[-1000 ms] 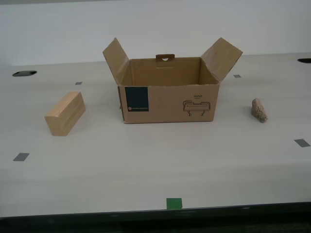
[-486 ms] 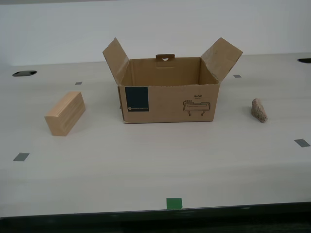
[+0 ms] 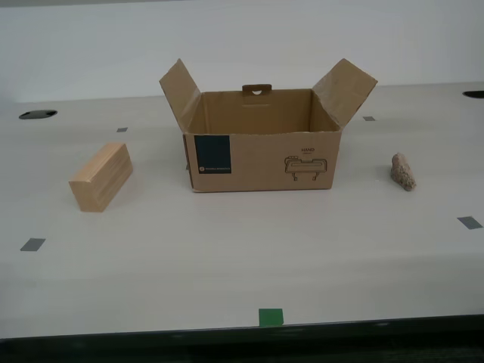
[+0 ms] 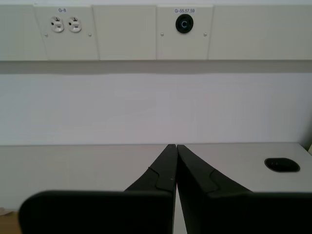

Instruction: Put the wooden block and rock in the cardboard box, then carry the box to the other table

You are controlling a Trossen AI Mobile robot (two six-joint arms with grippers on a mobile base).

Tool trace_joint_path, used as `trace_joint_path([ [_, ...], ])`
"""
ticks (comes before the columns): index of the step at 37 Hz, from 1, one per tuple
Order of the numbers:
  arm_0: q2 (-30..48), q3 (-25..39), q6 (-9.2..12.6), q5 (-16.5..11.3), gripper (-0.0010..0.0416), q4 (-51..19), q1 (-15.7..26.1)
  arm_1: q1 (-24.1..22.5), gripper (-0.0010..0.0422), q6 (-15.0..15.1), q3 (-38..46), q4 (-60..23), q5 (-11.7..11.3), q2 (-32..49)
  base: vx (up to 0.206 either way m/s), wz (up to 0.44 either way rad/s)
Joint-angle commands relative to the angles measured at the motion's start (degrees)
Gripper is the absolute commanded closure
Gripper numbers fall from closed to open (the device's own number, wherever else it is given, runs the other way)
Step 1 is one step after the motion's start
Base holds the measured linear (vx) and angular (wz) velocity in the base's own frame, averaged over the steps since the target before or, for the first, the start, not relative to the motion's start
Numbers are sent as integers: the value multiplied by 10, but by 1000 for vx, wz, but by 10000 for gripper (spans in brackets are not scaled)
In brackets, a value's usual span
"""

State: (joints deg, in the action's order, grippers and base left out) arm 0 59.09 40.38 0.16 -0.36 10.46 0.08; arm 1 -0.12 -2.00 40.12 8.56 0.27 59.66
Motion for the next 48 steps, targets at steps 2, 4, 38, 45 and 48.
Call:
trace_joint_path([
  [2,0,31,2,0,406,-55,0,0,412,-1,36,-75,2,0,0,0],
  [4,0,46,2,0,406,-81,0,0,412,-1,49,-105,2,0,0,0],
  [38,0,377,28,-2,406,-657,1,-3,412,-24,298,-549,69,3,0,0],
  [45,2,415,31,-25,406,-723,1,-4,412,3,380,-666,69,42,0,0],
  [48,3,429,33,-54,406,-746,1,-4,412,24,416,-714,69,67,0,0],
])
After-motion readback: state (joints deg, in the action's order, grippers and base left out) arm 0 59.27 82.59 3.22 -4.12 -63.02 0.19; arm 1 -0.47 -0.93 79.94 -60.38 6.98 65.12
